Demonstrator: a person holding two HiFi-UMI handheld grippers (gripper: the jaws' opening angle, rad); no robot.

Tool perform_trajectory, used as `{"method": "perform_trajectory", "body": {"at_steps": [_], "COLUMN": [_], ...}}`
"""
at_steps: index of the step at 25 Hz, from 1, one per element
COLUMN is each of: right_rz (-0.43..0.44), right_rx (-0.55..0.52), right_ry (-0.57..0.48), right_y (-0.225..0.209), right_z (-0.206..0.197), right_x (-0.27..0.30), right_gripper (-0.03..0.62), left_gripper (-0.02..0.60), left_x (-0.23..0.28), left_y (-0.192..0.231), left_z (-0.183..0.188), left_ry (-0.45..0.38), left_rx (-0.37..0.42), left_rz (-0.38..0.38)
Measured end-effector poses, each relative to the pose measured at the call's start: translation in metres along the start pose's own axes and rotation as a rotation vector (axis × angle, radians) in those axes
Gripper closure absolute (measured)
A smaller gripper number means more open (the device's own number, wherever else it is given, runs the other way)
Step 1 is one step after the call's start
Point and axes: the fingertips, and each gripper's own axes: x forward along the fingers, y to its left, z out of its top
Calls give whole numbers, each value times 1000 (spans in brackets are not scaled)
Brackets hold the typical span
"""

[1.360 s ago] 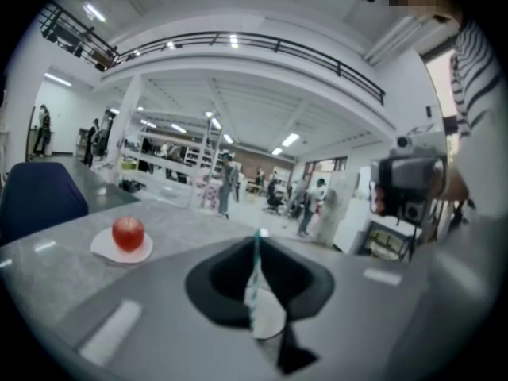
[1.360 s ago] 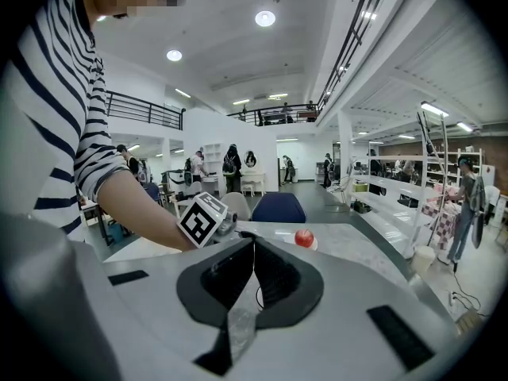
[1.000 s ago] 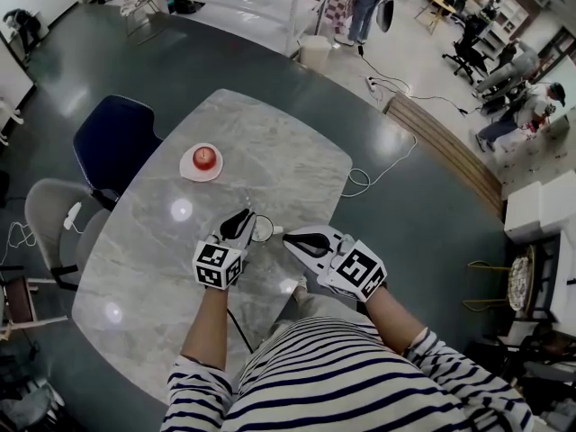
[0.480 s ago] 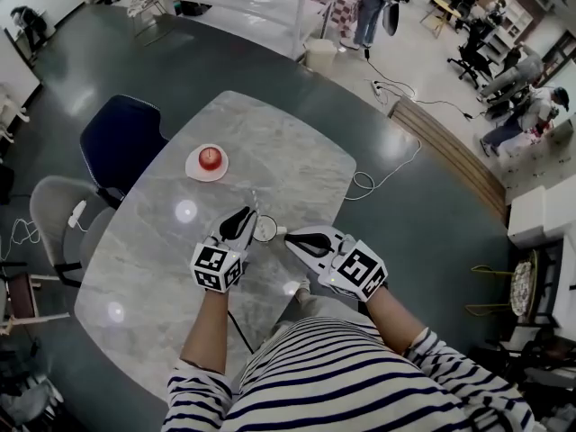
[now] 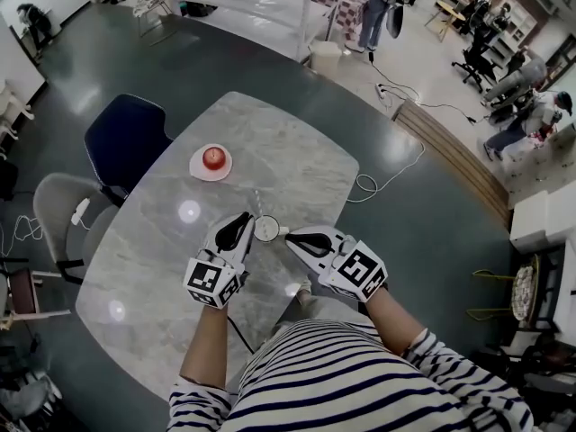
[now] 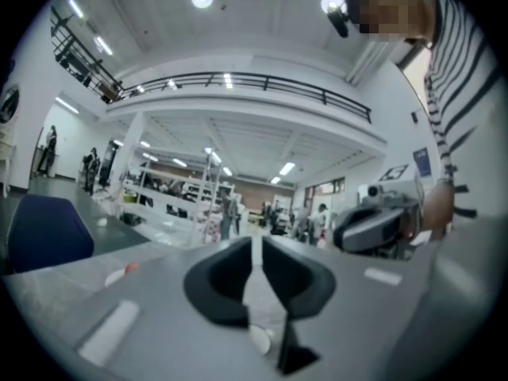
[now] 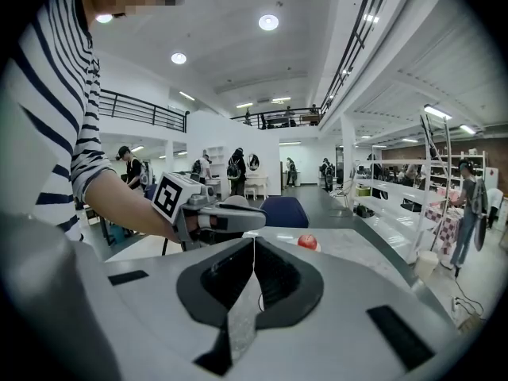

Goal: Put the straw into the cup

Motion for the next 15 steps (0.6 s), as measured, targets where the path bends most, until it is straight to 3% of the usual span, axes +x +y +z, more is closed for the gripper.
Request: {"method": "perform_trajectory", "body": {"at_steps": [15], "right_rz": [23], "right_rx": [-20], "right_ry": [-20], "right_y": [4], "right_z": [8], "right_x": [9], "right_gripper": [586], "left_gripper": [575], "left_x": [-29], "left_y": [-44], "left_z": [27], "left_ry": [-42], "left_rx": [100], "left_rz": [-31]}}
